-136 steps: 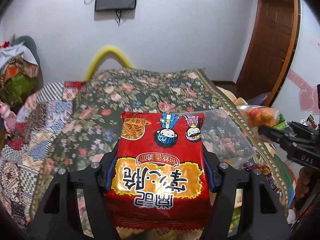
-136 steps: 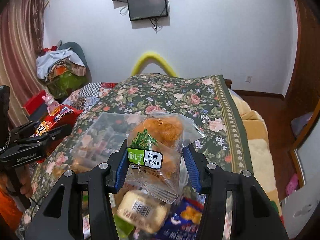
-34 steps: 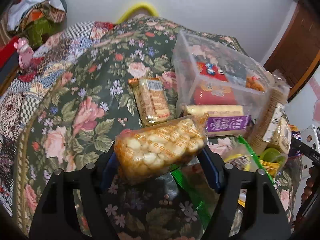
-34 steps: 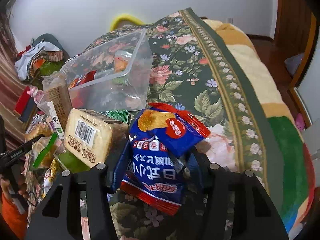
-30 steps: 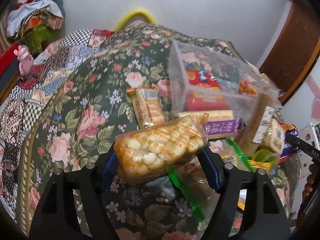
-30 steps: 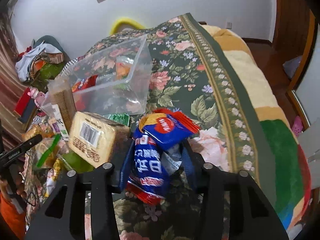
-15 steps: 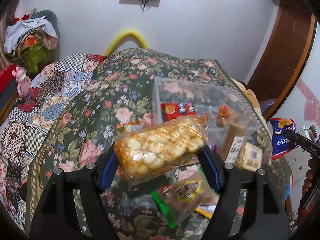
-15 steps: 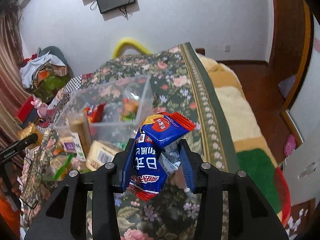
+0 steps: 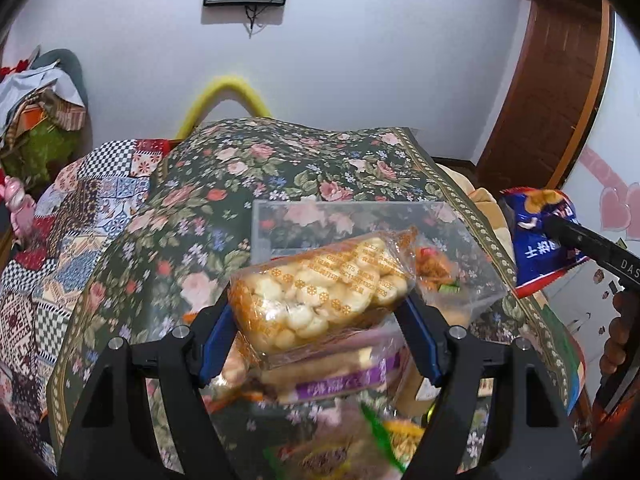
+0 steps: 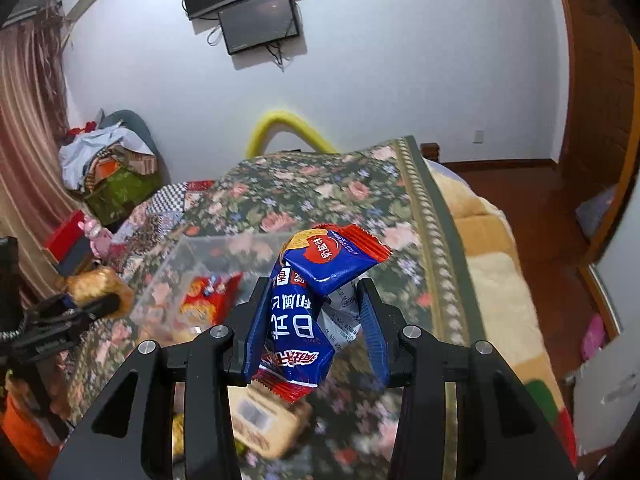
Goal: Organize snacks
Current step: 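Drop the biscuit bag and blue cracker bag into the clear box, open both tools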
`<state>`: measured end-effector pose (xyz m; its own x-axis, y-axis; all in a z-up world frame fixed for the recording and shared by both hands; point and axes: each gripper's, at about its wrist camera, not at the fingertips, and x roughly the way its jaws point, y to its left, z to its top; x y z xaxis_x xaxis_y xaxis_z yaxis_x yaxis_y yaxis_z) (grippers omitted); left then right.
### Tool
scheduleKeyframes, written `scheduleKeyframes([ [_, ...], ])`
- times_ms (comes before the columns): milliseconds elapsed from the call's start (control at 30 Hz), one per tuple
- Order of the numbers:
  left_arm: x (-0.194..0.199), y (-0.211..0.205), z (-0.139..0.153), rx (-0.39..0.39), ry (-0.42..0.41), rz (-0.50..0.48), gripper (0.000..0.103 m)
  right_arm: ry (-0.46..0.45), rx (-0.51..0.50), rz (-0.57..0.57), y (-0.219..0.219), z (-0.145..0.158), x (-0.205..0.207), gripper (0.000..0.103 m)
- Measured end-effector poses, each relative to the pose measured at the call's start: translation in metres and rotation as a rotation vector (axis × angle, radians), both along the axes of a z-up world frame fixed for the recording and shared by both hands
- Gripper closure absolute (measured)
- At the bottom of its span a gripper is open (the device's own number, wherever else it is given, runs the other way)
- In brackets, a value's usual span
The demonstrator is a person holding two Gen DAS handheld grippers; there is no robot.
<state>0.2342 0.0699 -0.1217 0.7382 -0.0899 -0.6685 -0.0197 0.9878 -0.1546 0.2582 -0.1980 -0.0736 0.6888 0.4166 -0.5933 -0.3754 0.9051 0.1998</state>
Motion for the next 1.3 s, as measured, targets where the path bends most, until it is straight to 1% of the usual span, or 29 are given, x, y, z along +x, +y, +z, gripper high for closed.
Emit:
scheduleKeyframes([
  [200, 0.03, -0.003, -0.006, 0.006, 0.019, 0.0, 0.029, 0.003, -0.025, 0.041, 0.027, -0.006, 0.021, 0.063],
  [300, 0.045, -0.003, -0.012, 0.016, 0.032, -0.009, 0.029, 0.022, -0.042, 0.061, 0.037, -0.013, 0.034, 0.063],
  [433, 0.062, -0.007, -0.018, 0.043, 0.041, -0.021, 0.029, 0.059, -0.062, 0.098, 0.051, -0.023, 0.051, 0.063],
  [633, 0.081, -0.01, -0.034, 0.03, 0.083, -0.063, 0.029, 0.127, -0.073, 0.163, 0.067, -0.041, 0.069, 0.063],
  [733, 0.089, -0.012, -0.042, 0.02, 0.115, -0.083, 0.029, 0.147, -0.101, 0.191, 0.076, -0.05, 0.072, 0.063],
  [833, 0.093, -0.014, -0.05, 0.022, 0.138, -0.081, 0.029, 0.167, -0.122, 0.216, 0.082, -0.059, 0.075, 0.063],
  [967, 0.093, -0.013, -0.052, 0.012, 0.131, -0.072, 0.028, 0.198, -0.139, 0.239, 0.088, -0.068, 0.076, 0.062],
  [1000, 0.093, -0.013, -0.051, 0.014, 0.131, -0.074, 0.028, 0.203, -0.137, 0.244, 0.088, -0.069, 0.076, 0.06],
  [1067, 0.093, -0.013, -0.05, 0.023, 0.128, -0.075, 0.028, 0.212, -0.14, 0.253, 0.088, -0.069, 0.075, 0.06],
  [1167, 0.089, -0.011, -0.044, 0.034, 0.118, -0.071, 0.028, 0.189, -0.159, 0.249, 0.088, -0.064, 0.071, 0.059],
  [1300, 0.077, -0.003, -0.03, 0.025, 0.093, -0.063, 0.028, 0.158, -0.171, 0.228, 0.083, -0.052, 0.065, 0.054],
])
